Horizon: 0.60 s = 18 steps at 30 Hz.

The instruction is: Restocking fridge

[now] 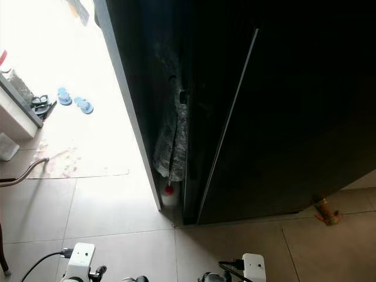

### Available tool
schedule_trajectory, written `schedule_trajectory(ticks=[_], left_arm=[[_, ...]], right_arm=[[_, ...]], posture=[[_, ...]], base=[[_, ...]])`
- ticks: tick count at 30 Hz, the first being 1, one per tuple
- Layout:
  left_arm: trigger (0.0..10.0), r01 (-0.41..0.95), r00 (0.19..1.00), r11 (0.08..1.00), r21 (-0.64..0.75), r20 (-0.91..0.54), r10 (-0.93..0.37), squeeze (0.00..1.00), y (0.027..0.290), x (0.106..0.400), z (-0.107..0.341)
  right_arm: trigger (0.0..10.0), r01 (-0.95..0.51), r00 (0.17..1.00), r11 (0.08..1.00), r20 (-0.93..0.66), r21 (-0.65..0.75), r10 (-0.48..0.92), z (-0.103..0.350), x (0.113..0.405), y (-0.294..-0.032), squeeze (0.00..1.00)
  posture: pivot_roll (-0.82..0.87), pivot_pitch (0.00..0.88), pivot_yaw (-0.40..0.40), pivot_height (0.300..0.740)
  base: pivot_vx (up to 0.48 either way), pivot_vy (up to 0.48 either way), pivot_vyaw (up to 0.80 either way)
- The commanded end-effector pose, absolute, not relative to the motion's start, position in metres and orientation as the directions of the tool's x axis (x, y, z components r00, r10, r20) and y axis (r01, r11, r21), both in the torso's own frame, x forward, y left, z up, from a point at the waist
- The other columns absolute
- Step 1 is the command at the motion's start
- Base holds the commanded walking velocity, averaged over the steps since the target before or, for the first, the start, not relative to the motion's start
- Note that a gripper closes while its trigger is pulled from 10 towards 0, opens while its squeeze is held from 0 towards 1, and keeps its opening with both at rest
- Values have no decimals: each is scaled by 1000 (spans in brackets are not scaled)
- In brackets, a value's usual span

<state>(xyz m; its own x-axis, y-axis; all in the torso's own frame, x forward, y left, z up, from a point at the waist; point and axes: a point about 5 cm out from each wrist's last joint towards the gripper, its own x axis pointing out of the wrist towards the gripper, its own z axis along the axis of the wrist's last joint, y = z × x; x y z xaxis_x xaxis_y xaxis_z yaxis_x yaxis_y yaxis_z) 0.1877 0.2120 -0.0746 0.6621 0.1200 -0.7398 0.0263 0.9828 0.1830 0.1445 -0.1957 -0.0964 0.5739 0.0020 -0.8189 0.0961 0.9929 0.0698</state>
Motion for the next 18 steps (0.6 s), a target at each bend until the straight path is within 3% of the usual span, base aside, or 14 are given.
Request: schedule_trajectory(ticks=[1,16,18], left_arm=[[10000,42,625,982,182,-772,116,0,211,175,-81],[10000,33,627,983,182,-769,122,0,211,176,-81],[10000,32,627,982,185,-769,125,0,211,176,-81]], right_arm=[[10000,116,505,991,-863,62,-5,-105,122,-197,0],[10000,119,505,991,-863,63,-6,-104,123,-198,0],[10000,119,507,991,-862,63,-6,-104,123,-198,0]], posture=[[-167,161,-15,740],[-169,177,-21,740],[-168,181,-22,740]], base=[[-259,0,0],[-299,0,0],[0,0,0]])
